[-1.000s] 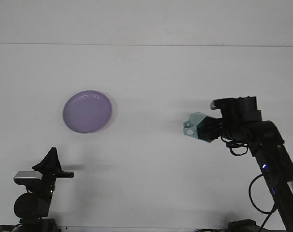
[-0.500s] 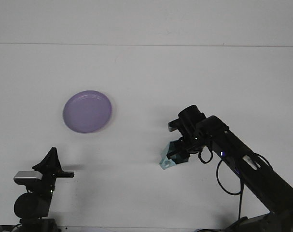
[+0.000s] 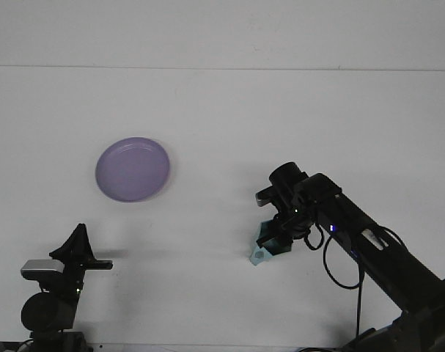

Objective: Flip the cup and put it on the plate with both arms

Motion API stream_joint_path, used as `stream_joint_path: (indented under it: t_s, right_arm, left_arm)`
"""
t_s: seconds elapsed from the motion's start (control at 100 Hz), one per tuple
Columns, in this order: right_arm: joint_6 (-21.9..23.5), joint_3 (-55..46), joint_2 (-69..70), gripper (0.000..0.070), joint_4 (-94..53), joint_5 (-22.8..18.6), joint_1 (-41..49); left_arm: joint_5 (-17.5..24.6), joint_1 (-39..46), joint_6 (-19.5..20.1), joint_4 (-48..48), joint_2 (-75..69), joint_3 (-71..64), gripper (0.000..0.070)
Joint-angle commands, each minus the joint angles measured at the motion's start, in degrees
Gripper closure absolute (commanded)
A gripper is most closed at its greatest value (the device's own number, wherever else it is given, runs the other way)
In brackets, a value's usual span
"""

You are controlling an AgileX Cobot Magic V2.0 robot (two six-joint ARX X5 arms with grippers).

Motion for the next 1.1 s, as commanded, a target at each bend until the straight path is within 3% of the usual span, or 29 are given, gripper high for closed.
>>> stream_joint_path:
  t_s: [0.0, 0.09, 0.16, 0.29, 0.35, 0.65, 0.84, 0.97, 1.09]
  right_arm:
    - [-1.86, 0.94, 1.73, 0.07, -0.28, 0.04, 0.44]
    - [-3.08, 0.94, 2.49, 0.0699, -0.44, 0.07, 0.44]
    - [-3.17, 0.94, 2.84, 0.0658, -0.22, 0.28, 0.46]
    - [-3.19, 0.96, 2.82, 0.0397, 0.74, 0.28, 0.44]
    - [-3.19, 1.14, 2.82, 0.0342, 0.39, 0.26, 0.42]
    - [-4.44, 7.91, -1.97, 0.0339, -3.37, 0.68, -1.66]
    - [-4.42, 8.52, -12.46, 0.0371, 2.73, 2.91, -5.01]
    - [-4.42, 4.59, -22.71, 0.0426, 10.97, 2.86, -8.92]
    - [-4.39, -5.86, -35.15, 0.0429, 20.83, 2.89, -13.14]
  left_arm:
    - [0.2, 0.04, -0.17, 0.5, -0.07, -1.03, 0.0688]
    - [0.2, 0.04, -0.17, 0.52, -0.07, -1.03, 0.0688]
    - [0.2, 0.04, -0.17, 0.52, -0.07, -1.03, 0.0688]
    - [0.2, 0.04, -0.17, 0.52, -0.07, -1.03, 0.0688]
    - [0.2, 0.04, -0.15, 0.52, -0.07, -1.03, 0.0688]
    - [0.48, 0.04, -0.63, 0.59, -0.07, -0.92, 0.0688]
    - [4.85, 0.04, -3.5, 0.63, -0.07, 1.38, 0.0688]
    - [8.07, -0.09, -7.5, 0.55, 0.28, 4.68, 0.0688]
    - [11.3, -0.55, -11.69, -0.44, 2.75, 9.03, 0.0688]
